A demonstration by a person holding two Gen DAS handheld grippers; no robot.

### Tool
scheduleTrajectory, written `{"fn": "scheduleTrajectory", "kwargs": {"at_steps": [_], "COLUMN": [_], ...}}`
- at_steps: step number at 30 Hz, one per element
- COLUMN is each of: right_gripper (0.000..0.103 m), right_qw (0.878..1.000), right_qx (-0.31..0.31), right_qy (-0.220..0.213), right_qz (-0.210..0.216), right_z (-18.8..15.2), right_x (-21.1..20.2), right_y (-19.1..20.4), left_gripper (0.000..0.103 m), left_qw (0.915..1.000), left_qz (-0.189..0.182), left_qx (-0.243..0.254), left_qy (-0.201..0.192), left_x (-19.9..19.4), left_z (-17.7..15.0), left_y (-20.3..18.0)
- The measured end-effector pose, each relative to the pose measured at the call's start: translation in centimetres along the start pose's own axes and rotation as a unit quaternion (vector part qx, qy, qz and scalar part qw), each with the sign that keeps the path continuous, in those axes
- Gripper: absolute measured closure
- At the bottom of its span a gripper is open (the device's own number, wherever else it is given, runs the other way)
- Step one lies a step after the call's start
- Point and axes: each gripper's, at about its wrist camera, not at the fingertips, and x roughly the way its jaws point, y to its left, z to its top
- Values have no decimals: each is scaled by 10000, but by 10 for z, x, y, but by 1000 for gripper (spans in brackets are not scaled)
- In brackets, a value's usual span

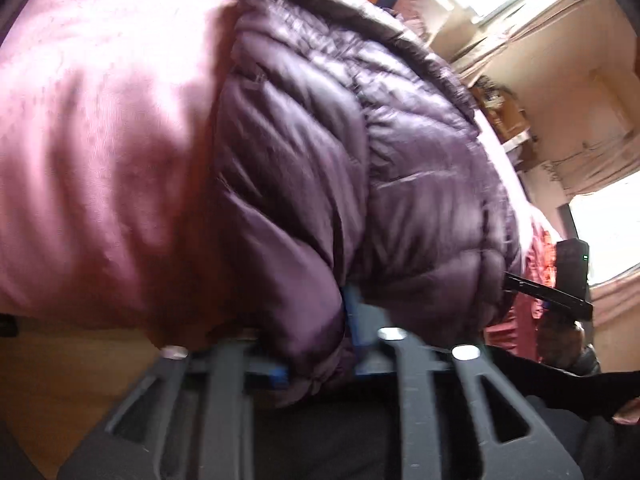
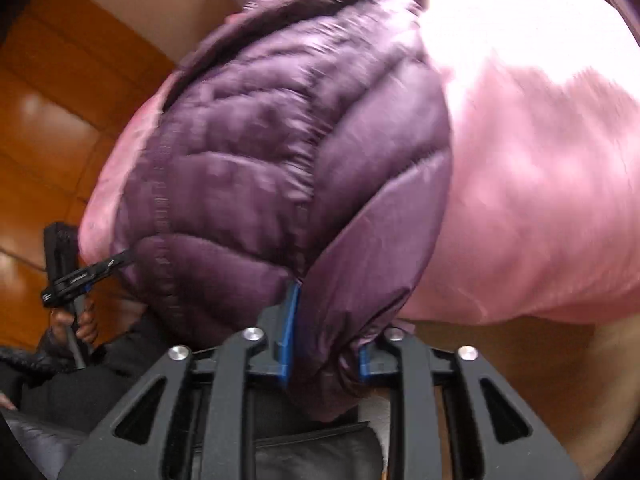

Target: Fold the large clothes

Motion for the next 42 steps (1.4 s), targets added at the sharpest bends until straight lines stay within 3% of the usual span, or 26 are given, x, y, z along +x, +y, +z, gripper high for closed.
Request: {"fn": "scheduleTrajectory", "kwargs": {"at_steps": [5,6,9,15,21,27,29,31,32,34,36,39,42], "right_gripper": [87,88,90,90,89,63,45,8,3,2,2,2,5], "right_qw": [9941,9925,9843,9763,9772,9769,9739,9692,9674,9662,9671,9733,9823], "right_qx": [-174,-92,123,571,974,1271,1469,1572,1587,1539,1502,1306,1207], "right_qy": [-604,-568,-1005,-1513,-1542,-1441,-1398,-1492,-1568,-1676,-1715,-1729,-1383], "right_qz": [889,1078,1445,1440,1083,939,1016,1167,1201,1209,1132,757,359], "right_z": [26,31,52,114,175,217,226,231,233,232,224,199,165], "right_x": [-46,-54,-68,-64,-40,-13,-4,-1,-2,-5,-11,-16,-3], "right_y": [26,26,24,10,-7,-26,-35,-40,-41,-42,-43,-43,-47], "left_gripper": [94,95,95,95,95,75,62,41,35,24,23,23,23], "left_qw": [9942,9917,9847,9721,9768,9791,9763,9721,9701,9647,9640,9685,9760], "left_qz": [-863,-1028,-1399,-1897,-1574,-1270,-1303,-1284,-1279,-1148,-941,-889,-883], "left_qx": [218,234,89,-118,-682,-1035,-1197,-1387,-1468,-1699,-1777,-1706,-1438], "left_qy": [-597,-736,-1034,-1375,-1280,-1206,-1245,-1388,-1451,-1652,-1737,-1579,-1373], "left_x": [-47,-57,-74,-81,-42,-20,-19,-21,-24,-29,-30,-23,-7], "left_z": [17,23,43,97,164,204,211,211,209,204,195,181,168], "left_y": [-20,-23,-23,-22,1,17,27,39,44,60,73,80,76]}}
